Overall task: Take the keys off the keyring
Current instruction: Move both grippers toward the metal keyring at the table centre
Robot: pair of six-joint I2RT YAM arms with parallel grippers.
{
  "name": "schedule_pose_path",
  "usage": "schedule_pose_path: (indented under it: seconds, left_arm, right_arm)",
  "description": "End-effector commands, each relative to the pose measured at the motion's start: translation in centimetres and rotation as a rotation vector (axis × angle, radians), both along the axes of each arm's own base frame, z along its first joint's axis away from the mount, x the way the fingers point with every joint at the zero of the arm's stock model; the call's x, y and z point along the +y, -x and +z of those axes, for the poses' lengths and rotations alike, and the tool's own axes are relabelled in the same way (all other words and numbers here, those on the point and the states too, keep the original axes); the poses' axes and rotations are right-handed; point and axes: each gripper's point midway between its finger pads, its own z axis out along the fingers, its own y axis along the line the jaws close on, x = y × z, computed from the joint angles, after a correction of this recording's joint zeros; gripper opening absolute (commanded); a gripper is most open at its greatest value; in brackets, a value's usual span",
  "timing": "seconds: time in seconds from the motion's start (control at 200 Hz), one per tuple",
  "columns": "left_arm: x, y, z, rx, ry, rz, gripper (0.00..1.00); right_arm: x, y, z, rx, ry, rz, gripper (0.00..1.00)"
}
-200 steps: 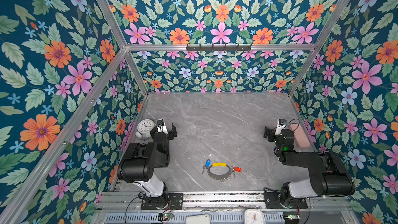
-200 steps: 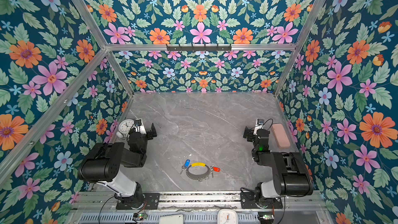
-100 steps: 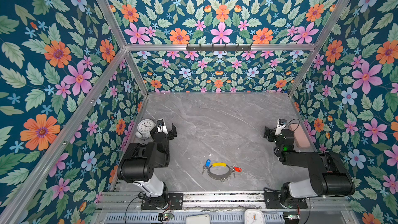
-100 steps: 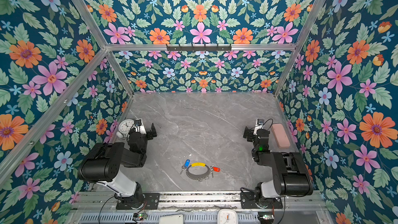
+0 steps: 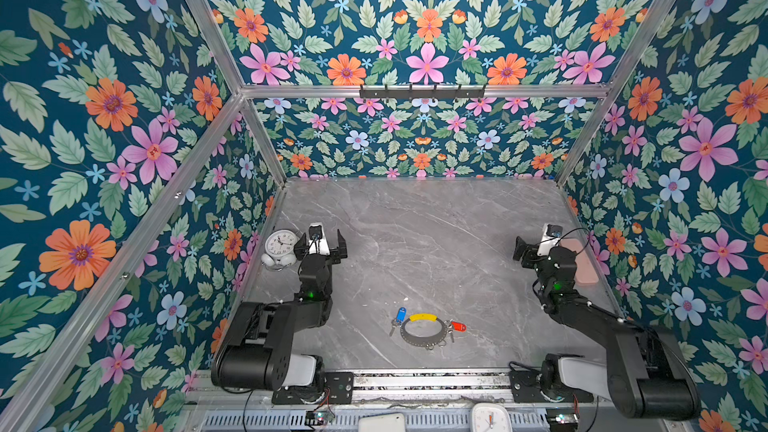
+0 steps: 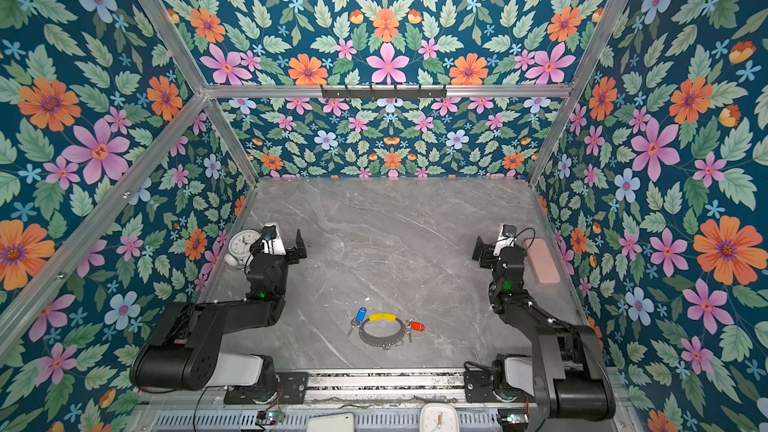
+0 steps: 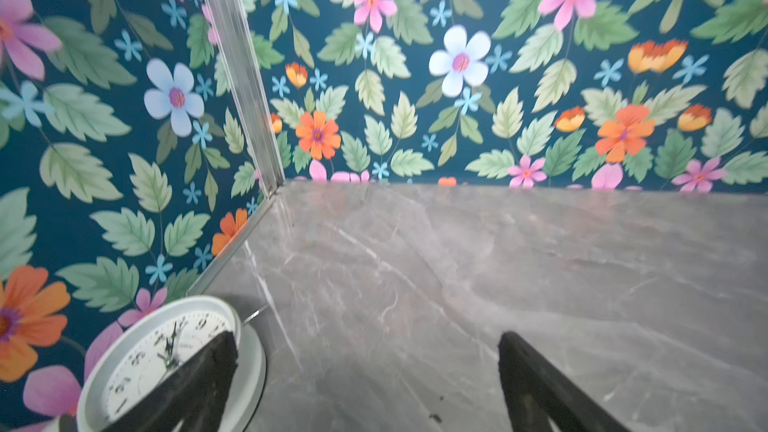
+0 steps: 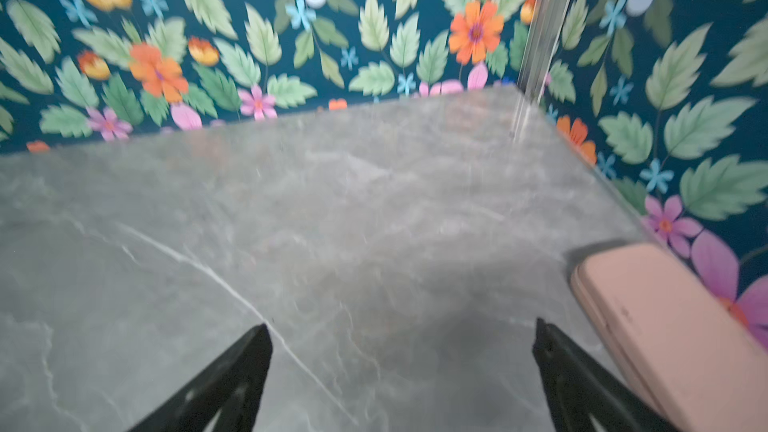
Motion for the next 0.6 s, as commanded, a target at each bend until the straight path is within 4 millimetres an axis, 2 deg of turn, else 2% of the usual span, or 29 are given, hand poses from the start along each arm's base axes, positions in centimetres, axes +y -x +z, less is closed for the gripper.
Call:
schedule_pose_path:
  seconds: [0.0,0.11,0.195,0.285,0.34,0.37,0.43,0.595]
  left_arm:
    - [0.9,0.1,-0.3,0.072,0.003,0.072,1.00]
    - [0.8,-0.1,1.7,0.023,0.108,0.073,1.00]
    - [1.9,0.3,3.3,-0.063,0.278,0.136,1.00]
    - [3.3,1.7,3.4,-0.099,0.504,0.231,1.00]
    - [5.1,3.4,2.4,-0.120,0.673,0.356,1.00]
    - [5.6,3.9,2.3,-0.133,0.730,0.368,1.00]
    - [5.2,4.0,3.3,-0.163,0.758,0.281,1.00]
    - [3.9,4.1,4.3,-0.131,0.778,0.195,1.00]
  right_arm:
    - [0.0,1.0,-0.7,0.079,-0.008,-0.039,0.99]
    - [0.1,1.1,1.1,0.054,-0.008,-0.094,0.99]
    - [-1.3,1.1,1.7,0.077,-0.068,-0.222,0.99]
    - [-2.0,1.3,0.9,0.096,-0.288,-0.352,0.99]
    - [-3.4,3.7,-1.4,0.187,-0.465,-0.558,0.99]
    - [-3.7,4.7,-2.3,0.223,-0.533,-0.622,0.99]
    - [-1.9,3.3,-2.7,0.247,-0.568,-0.466,0.99]
    - [0.5,2.1,-2.8,0.181,-0.638,-0.298,0.98]
